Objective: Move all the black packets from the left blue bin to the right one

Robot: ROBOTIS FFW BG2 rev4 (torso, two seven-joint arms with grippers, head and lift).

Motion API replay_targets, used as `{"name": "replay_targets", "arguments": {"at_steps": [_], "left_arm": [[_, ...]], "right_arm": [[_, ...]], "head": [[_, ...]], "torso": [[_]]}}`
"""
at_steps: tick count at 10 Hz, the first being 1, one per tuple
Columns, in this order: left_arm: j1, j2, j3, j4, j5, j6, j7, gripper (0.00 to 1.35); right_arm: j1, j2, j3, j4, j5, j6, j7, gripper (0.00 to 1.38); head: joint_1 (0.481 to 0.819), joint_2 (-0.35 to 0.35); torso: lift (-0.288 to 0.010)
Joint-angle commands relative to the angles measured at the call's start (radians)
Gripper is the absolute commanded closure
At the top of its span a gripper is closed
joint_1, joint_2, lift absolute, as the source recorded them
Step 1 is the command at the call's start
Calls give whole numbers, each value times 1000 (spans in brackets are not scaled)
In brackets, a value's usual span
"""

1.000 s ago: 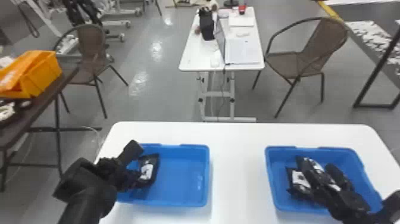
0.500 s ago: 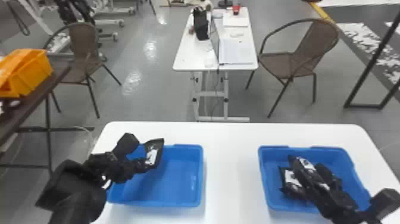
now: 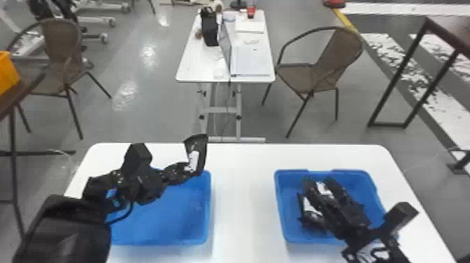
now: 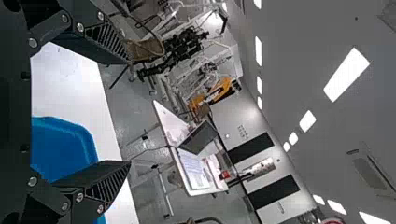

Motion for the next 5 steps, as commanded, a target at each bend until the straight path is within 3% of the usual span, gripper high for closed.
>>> {"name": "replay_targets", "arguments": {"at_steps": [1, 5], "left_arm": [[-28, -9, -66, 2, 22, 6, -13, 1219], [-152, -21, -214, 133, 62, -8, -45, 1219]], "right_arm": [[-39, -2, 41, 4, 6, 18, 23, 280], [-152, -8, 161, 46, 3, 26, 37, 277]], "head": [[695, -46], [695, -68]], "torso": [[0], [0]]}}
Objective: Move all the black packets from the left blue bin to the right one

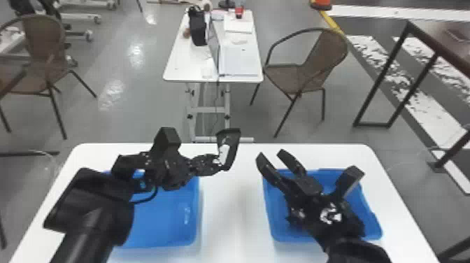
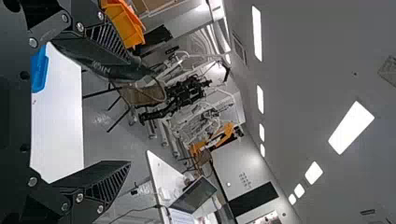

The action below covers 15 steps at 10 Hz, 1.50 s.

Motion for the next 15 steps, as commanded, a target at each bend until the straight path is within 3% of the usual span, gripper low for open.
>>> {"name": "replay_targets", "arguments": {"at_steps": [1, 7, 8, 9, 10, 14, 15], "left_arm": [[-36, -19, -29, 59, 3, -17, -12, 1219], [-84, -29, -120, 122, 63, -26, -12, 1219], [-84, -31, -127, 122, 69, -23, -8, 1219], [-82, -32, -130, 124, 77, -22, -6, 1219], [-82, -31, -127, 124, 83, -22, -6, 1220], [-79, -31, -110, 124, 118, -37, 9, 1216], [-74, -32, -106, 124, 127, -40, 15, 1147]], "right_arm": [[-40, 0, 33, 21, -5, 0, 0, 277], [-110, 5, 117, 86, -12, 11, 0, 297], [-120, 5, 117, 97, -14, 11, 0, 622], [-123, 3, 116, 100, -16, 11, 0, 1148], [-123, 3, 116, 103, -22, 11, 0, 1277], [-98, 5, 117, 104, -63, -7, 0, 1279], [-98, 3, 114, 107, -63, -15, 0, 1279]], "head": [[695, -70], [695, -71], [695, -71], [695, -74], [695, -78], [695, -80], [695, -80]], "torso": [[0], [0], [0], [0], [0], [0], [0]]}}
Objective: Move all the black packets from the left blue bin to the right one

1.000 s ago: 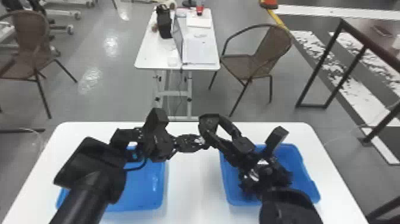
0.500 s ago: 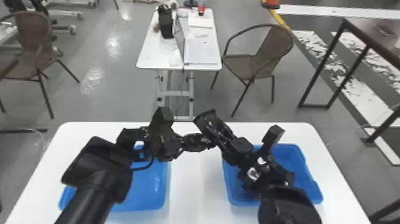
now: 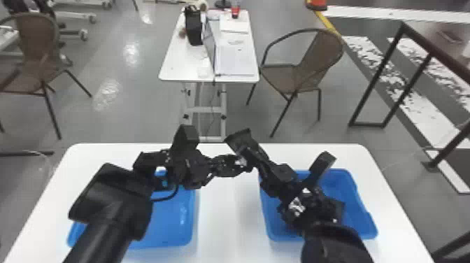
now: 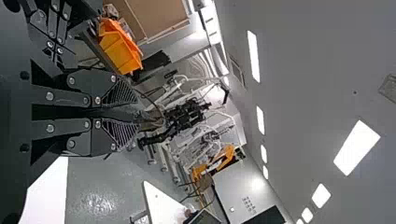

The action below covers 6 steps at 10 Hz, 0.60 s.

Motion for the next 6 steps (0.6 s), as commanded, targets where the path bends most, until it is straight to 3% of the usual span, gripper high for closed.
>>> {"name": "replay_targets", "arguments": {"at_steps": [1, 2, 3, 5, 6], "left_arm": [[13, -1, 13, 0, 19, -6, 14, 912], [30, -2, 43, -3, 31, -3, 19, 395], [70, -6, 99, -39, 40, 7, 19, 64], [186, -7, 228, -187, 74, 55, 45, 101], [246, -7, 276, -276, 108, 83, 76, -2]], "right_arm": [[-1, -1, -2, 8, -19, -18, 0, 1279], [-1, 0, -23, 13, -30, -26, -2, 1279], [-1, -3, -57, 14, -19, -26, -2, 1279], [5, -26, -118, 33, -9, -21, -5, 1279], [11, -41, -156, 50, 16, -4, -8, 1279]], "head": [[695, -81], [695, -82], [695, -82], [695, -79], [695, -70]], "torso": [[0], [0], [0], [0], [0]]}}
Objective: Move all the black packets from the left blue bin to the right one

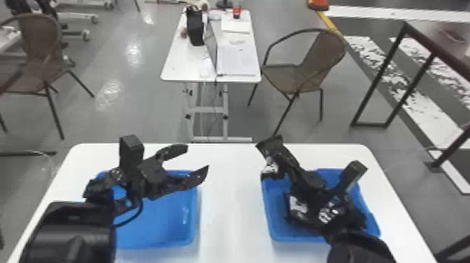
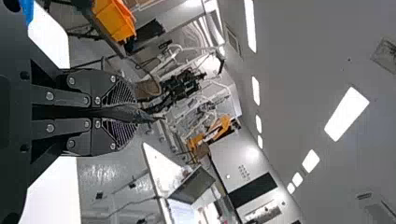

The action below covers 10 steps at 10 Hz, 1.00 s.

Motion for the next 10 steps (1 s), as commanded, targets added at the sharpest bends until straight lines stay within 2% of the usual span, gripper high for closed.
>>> {"name": "replay_targets", "arguments": {"at_steps": [1, 3, 4, 5, 7, 8, 10], "left_arm": [[86, 0, 63, -132, 49, 51, 29, -2], [178, -2, 109, -250, 144, 100, 87, -2], [206, -3, 125, -270, 190, 101, 108, -2], [221, -9, 142, -281, 204, 87, 108, -2], [245, -10, 180, -309, 203, 77, 108, -2], [247, -10, 186, -309, 206, 75, 108, -2], [272, -10, 195, -350, 209, 60, 108, -2]], "right_arm": [[10, -26, -60, 29, 27, 21, -2, 1279], [16, -55, -140, 101, 49, 38, -4, 1277], [8, -61, -187, 141, 79, 55, -7, 1277], [-6, -65, -219, 178, 93, 81, -7, 1220], [-18, -74, -239, 199, 127, 58, -28, 300], [8, -72, -246, 164, 144, 21, -68, 48], [154, -54, -247, -51, 150, -47, -197, 167]], "head": [[695, -60], [695, -61], [695, -69], [695, -84], [695, -98], [695, -97], [695, -120]], "torso": [[0], [0], [0], [0], [0], [0], [0]]}}
